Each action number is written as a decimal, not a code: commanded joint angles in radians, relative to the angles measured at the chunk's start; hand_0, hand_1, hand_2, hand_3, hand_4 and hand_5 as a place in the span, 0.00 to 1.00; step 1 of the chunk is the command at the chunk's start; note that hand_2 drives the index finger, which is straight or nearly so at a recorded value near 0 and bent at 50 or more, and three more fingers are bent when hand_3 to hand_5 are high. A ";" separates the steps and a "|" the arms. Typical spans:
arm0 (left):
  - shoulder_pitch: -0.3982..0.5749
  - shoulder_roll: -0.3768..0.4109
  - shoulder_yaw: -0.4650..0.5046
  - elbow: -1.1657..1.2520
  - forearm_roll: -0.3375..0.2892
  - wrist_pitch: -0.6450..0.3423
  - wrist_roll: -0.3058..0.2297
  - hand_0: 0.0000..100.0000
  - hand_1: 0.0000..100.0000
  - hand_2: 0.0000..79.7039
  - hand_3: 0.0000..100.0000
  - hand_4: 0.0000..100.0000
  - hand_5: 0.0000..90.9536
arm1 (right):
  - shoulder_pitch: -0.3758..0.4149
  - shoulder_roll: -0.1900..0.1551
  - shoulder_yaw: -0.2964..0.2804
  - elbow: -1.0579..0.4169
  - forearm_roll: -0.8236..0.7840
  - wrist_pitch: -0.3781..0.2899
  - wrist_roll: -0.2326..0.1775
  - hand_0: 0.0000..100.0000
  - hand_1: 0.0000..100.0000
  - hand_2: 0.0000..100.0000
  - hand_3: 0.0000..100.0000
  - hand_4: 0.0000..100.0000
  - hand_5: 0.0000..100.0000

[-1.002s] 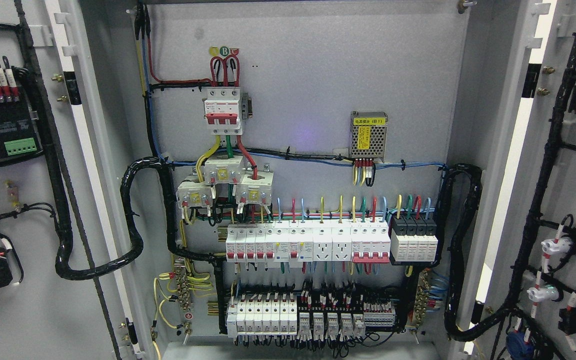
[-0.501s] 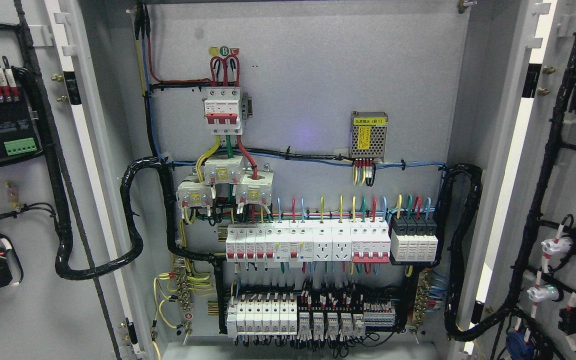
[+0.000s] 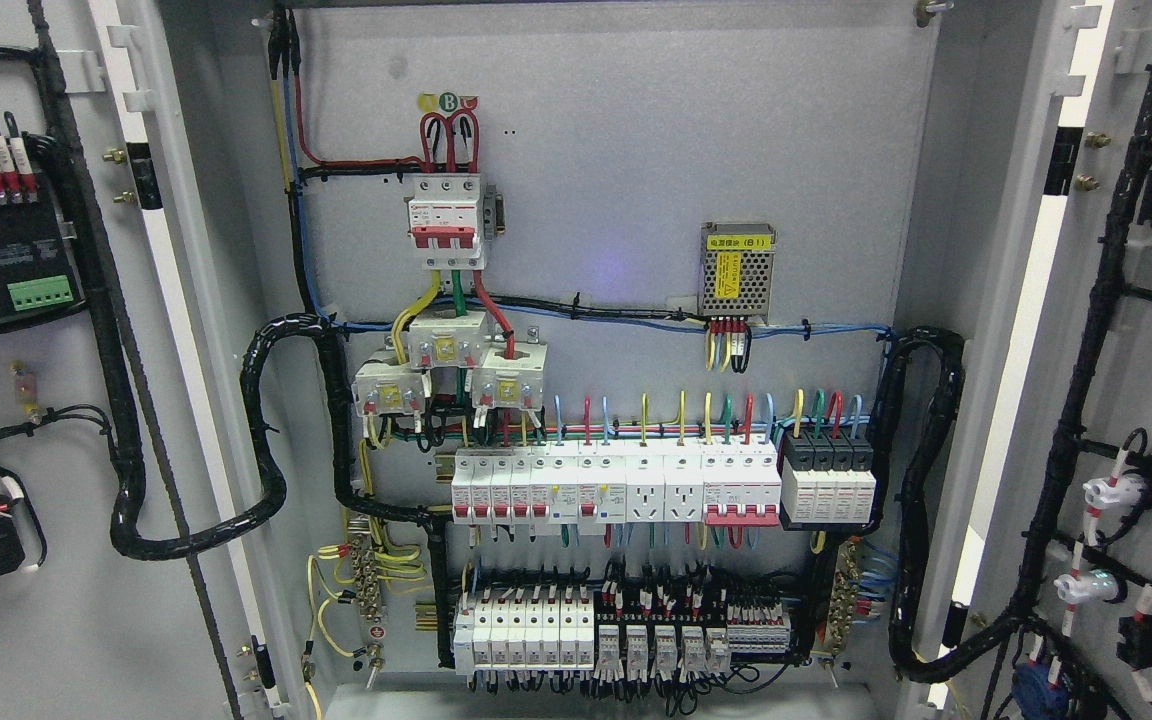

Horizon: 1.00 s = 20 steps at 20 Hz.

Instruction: Open door with both hands

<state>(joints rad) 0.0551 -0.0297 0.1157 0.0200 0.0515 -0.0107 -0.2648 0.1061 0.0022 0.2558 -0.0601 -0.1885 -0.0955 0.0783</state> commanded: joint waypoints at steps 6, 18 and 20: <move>-0.001 -0.009 0.009 0.021 0.008 -0.011 -0.004 0.00 0.00 0.00 0.00 0.00 0.00 | -0.026 0.045 -0.046 0.056 0.067 0.033 -0.052 0.38 0.00 0.00 0.00 0.00 0.00; -0.024 -0.009 0.007 0.021 0.013 -0.017 -0.011 0.00 0.00 0.00 0.00 0.00 0.00 | -0.026 0.062 -0.049 0.052 0.109 0.085 -0.055 0.38 0.00 0.00 0.00 0.00 0.00; -0.024 -0.009 0.007 0.021 0.013 -0.017 -0.011 0.00 0.00 0.00 0.00 0.00 0.00 | -0.026 0.062 -0.050 0.052 0.109 0.083 -0.055 0.38 0.00 0.00 0.00 0.00 0.00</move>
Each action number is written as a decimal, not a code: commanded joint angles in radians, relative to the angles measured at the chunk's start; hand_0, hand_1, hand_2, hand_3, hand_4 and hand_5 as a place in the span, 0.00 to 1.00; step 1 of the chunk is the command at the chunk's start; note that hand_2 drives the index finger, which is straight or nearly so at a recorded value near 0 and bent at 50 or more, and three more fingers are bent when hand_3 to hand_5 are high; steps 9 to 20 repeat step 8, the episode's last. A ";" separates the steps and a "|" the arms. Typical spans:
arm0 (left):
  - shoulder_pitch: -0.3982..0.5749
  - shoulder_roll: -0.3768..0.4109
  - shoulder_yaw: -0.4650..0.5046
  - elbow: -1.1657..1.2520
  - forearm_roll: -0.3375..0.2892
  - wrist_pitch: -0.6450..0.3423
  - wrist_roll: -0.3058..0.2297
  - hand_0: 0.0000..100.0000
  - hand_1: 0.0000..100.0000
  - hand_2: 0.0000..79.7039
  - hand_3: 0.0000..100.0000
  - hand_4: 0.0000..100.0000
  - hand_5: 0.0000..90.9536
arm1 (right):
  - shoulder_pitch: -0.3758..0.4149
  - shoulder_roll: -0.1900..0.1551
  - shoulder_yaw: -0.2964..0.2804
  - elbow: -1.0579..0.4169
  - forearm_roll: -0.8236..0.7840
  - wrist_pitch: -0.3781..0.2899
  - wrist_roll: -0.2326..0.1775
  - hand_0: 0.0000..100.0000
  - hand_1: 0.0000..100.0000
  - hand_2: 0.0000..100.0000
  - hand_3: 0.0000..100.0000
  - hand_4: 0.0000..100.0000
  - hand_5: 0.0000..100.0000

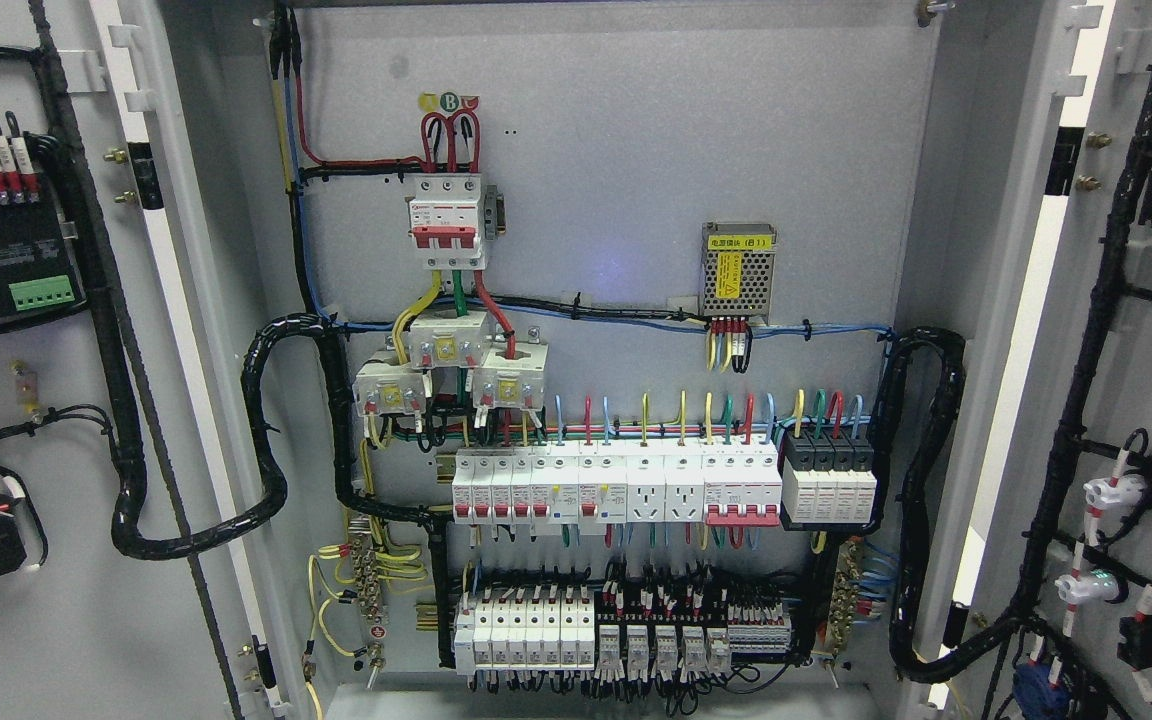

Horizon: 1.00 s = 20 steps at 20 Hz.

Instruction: Open door with both hands

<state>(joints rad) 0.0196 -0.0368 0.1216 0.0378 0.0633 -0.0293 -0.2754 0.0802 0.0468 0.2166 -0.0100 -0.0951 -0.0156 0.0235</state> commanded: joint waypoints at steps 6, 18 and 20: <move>0.011 -0.002 0.001 0.004 0.001 0.003 -0.001 0.00 0.00 0.00 0.00 0.00 0.00 | 0.000 0.019 -0.016 -0.001 0.014 0.003 -0.001 0.38 0.00 0.00 0.00 0.00 0.00; 0.011 -0.002 0.001 0.004 0.001 0.002 -0.001 0.00 0.00 0.00 0.00 0.00 0.00 | 0.000 0.022 -0.017 -0.001 0.014 0.002 -0.001 0.38 0.00 0.00 0.00 0.00 0.00; 0.011 -0.002 0.001 0.004 0.001 0.002 -0.001 0.00 0.00 0.00 0.00 0.00 0.00 | 0.000 0.022 -0.017 -0.001 0.014 0.002 -0.001 0.38 0.00 0.00 0.00 0.00 0.00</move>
